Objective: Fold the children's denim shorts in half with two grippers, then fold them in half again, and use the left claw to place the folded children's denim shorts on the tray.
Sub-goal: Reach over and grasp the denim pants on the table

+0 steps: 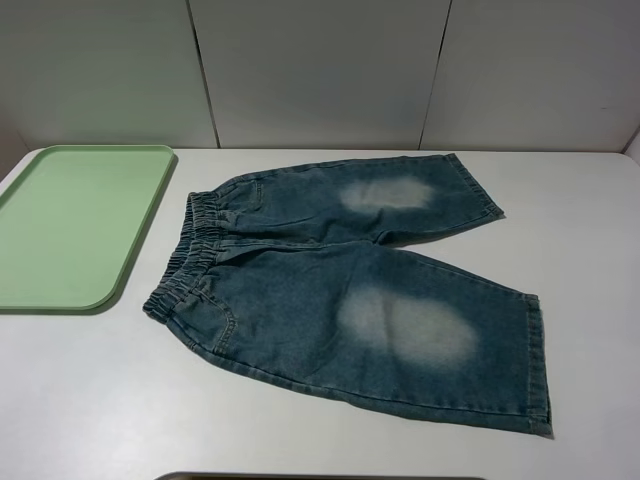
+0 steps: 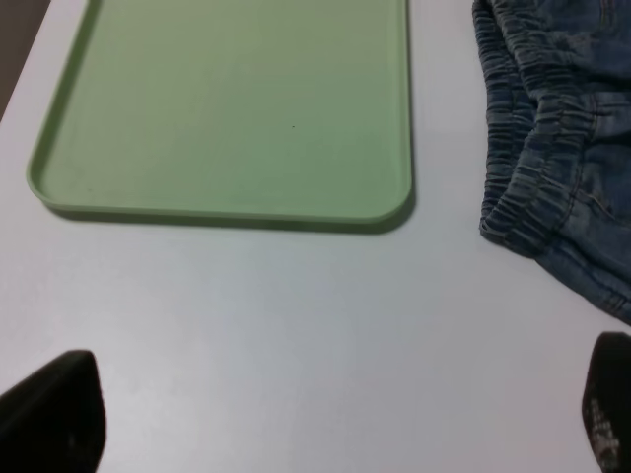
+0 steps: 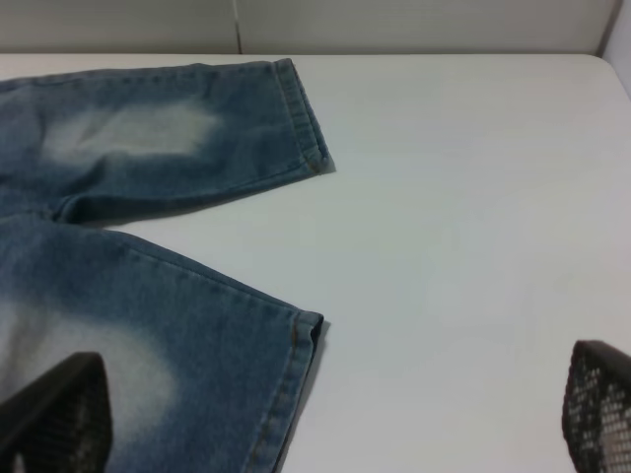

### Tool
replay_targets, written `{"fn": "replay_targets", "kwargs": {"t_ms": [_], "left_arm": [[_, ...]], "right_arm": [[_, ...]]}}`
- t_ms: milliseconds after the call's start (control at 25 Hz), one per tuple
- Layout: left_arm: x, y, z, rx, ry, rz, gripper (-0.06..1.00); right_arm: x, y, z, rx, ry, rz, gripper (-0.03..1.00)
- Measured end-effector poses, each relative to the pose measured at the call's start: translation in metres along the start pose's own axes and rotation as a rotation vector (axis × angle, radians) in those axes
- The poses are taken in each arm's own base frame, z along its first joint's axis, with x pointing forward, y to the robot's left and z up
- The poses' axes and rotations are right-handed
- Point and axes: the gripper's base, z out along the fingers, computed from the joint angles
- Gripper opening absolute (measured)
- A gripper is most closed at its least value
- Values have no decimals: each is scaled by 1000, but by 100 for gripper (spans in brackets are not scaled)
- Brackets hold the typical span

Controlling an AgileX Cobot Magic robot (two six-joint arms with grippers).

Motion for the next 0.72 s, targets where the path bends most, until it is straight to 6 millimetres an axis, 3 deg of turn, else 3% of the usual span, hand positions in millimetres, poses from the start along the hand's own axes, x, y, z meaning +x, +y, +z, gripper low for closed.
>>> {"fn": "replay_targets", "kwargs": {"t_ms": [720], "left_arm": [[0, 0, 0, 0, 0, 0, 97]], "right_arm": [[0, 0, 0, 0, 0, 0, 69]]}}
